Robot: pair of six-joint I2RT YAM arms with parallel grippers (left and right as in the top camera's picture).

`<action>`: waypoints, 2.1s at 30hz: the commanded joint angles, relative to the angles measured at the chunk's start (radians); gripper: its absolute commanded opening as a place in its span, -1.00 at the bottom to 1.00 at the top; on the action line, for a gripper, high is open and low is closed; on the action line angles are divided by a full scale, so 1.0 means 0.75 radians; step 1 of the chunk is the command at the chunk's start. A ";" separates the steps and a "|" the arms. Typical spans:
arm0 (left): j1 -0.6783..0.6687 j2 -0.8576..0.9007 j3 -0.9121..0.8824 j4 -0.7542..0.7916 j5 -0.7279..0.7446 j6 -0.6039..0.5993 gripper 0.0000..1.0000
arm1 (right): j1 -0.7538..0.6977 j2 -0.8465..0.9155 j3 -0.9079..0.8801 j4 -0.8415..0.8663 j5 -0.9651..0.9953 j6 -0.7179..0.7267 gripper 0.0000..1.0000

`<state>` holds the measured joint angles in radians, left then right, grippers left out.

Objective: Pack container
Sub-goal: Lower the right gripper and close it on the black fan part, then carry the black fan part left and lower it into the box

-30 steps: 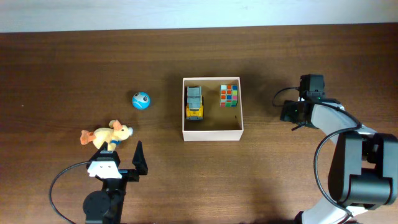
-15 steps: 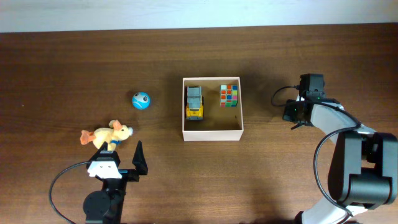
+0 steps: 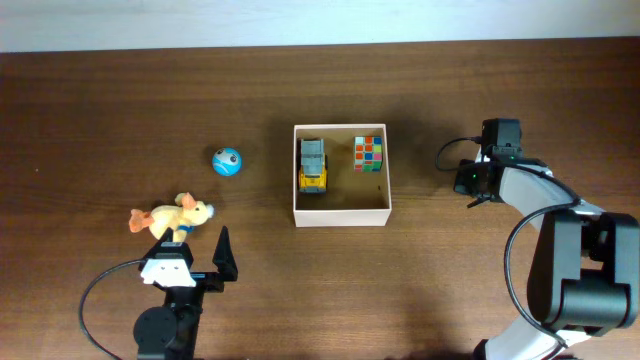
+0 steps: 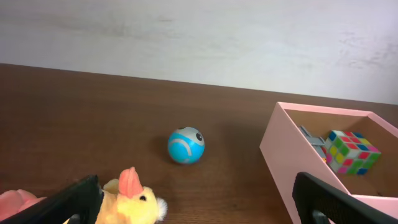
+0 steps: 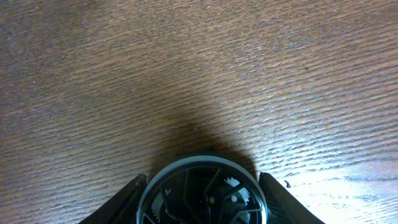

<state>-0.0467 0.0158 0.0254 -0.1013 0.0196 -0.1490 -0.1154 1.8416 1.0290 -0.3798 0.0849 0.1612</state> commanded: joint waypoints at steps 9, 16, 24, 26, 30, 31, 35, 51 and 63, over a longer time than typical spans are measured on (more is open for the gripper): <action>-0.004 -0.003 -0.008 0.004 0.015 0.026 0.98 | -0.004 0.002 0.176 -0.062 -0.140 0.001 -0.03; -0.004 -0.003 -0.008 0.004 0.015 0.026 0.98 | -0.003 -0.008 0.395 -0.244 -0.255 -0.001 -0.03; -0.004 -0.003 -0.008 0.004 0.015 0.026 0.98 | 0.086 -0.012 0.686 -0.504 -0.326 -0.131 0.00; -0.004 -0.003 -0.008 0.004 0.015 0.026 0.98 | 0.132 -0.016 0.741 -0.547 -0.330 -0.141 -0.01; -0.004 -0.003 -0.008 0.004 0.015 0.026 0.98 | 0.244 -0.016 0.816 -0.593 -0.330 -0.141 -0.01; -0.004 -0.003 -0.008 0.004 0.015 0.026 0.98 | 0.280 -0.016 0.825 -0.596 -0.330 -0.141 0.00; -0.004 -0.003 -0.008 0.004 0.015 0.026 0.98 | 0.412 -0.016 0.833 -0.594 -0.330 -0.139 -0.01; -0.004 -0.003 -0.008 0.004 0.015 0.026 0.98 | 0.801 0.073 0.797 -0.528 -0.131 -0.090 0.00; -0.004 -0.003 -0.008 0.004 0.015 0.026 0.99 | 0.802 0.215 0.797 -0.433 -0.095 -0.029 0.00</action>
<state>-0.0467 0.0158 0.0254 -0.1009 0.0196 -0.1490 0.4843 1.9858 1.6306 -0.7166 -0.0143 0.1150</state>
